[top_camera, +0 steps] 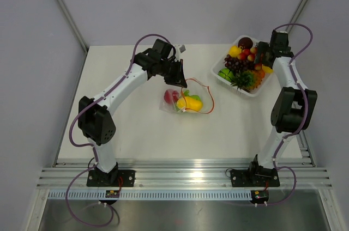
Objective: Place the food in the zip-top bag and seal the zipper
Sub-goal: Pick up the fake fruit from the bin.
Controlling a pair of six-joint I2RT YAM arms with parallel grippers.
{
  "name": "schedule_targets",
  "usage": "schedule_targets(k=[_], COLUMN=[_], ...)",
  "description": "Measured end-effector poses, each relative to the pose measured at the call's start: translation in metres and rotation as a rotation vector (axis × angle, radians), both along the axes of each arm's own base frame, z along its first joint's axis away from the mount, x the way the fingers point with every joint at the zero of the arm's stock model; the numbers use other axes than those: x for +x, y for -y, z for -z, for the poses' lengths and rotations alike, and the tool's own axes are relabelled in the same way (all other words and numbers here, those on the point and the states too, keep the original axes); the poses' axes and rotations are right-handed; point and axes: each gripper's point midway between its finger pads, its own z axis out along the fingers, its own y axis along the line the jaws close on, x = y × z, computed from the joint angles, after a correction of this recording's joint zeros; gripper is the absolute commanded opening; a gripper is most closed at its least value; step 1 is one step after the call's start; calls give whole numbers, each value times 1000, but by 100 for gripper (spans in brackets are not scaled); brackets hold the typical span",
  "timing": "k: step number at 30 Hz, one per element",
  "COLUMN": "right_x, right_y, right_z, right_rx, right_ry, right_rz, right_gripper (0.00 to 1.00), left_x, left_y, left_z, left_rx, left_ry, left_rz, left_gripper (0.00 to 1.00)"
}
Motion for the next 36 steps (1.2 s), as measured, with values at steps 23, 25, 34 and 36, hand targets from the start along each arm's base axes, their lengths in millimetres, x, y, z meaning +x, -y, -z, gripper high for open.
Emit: schedule_targets(k=[23, 25, 34, 36], right_x=[-12, -19, -49, -59], right_y=[11, 7, -28, -44], right_z=[14, 6, -67, -82], right_rx=[-45, -25, 60, 78], right_ry=[-44, -32, 93, 109], right_rz=[28, 28, -35, -79], right_gripper=[50, 50, 50, 51], left_x=[4, 4, 3, 3], left_y=[2, 2, 1, 1], left_z=[12, 12, 13, 13], left_rx=[21, 22, 26, 26], left_ry=[-43, -44, -42, -42], left_rz=[1, 1, 7, 7], left_gripper=[0, 0, 0, 0])
